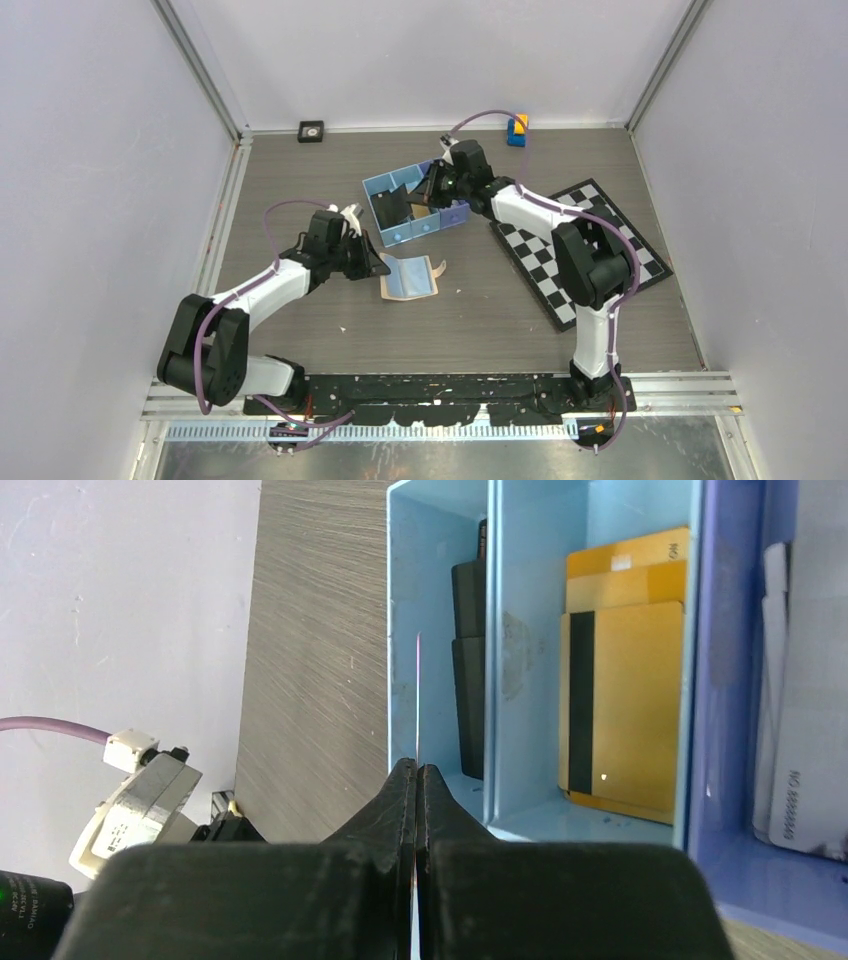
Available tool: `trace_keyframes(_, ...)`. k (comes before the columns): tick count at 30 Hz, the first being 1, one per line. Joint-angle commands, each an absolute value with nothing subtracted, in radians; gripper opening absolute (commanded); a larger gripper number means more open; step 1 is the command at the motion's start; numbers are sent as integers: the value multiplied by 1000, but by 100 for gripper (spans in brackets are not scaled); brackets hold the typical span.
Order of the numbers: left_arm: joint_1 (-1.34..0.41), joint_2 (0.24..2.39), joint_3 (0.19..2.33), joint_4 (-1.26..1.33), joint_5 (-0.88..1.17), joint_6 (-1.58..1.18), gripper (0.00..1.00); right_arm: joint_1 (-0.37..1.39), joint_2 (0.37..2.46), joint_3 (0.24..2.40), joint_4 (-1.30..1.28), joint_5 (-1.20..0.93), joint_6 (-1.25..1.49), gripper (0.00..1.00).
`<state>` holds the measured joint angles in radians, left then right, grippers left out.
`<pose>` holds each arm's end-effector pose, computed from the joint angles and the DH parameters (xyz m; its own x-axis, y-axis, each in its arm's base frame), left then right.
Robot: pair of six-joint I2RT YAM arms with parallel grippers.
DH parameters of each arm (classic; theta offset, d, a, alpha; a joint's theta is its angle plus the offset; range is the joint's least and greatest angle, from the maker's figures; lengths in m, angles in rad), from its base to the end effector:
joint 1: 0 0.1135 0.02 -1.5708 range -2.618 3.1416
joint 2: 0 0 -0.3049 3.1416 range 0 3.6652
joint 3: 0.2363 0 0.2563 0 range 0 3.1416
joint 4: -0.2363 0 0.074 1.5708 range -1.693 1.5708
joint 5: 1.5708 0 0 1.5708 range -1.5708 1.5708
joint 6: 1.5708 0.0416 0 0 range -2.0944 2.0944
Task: Take the credit cards out of the card holder
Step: Place the credit card in the storage box.
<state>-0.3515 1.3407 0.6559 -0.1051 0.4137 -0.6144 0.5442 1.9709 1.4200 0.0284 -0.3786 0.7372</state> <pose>0.2386 -0.1053 0.2196 -0.8798 -0.2396 -0.4106 0.0903 0.7638 -0.6391 0.4028 0.2617 0.2588 -0.8237 0.2316 -0.5176 -0.2720 0.6395 0.7191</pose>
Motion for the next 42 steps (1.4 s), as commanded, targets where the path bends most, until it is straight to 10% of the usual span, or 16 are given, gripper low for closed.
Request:
trace_keyframes(1,-354,1313,669,-100,409,-592,0,575,1998,1517,-7,-374,681,1)
trace_keyframes(16,-354,1310,670,-101,408,-594,0,646,2169,1714,-119,-318,652,2)
trace_keyframes(31,-364,1298,667,-99,394,-601,0,652,1797,1411,-135,-147,569,38)
trace_keyframes(39,-550,1380,811,-164,230,-620,0,652,1490,1071,-161,10,601,80)
trace_keyframes(42,-576,1459,900,-187,213,-636,0,650,1420,967,-159,139,618,82)
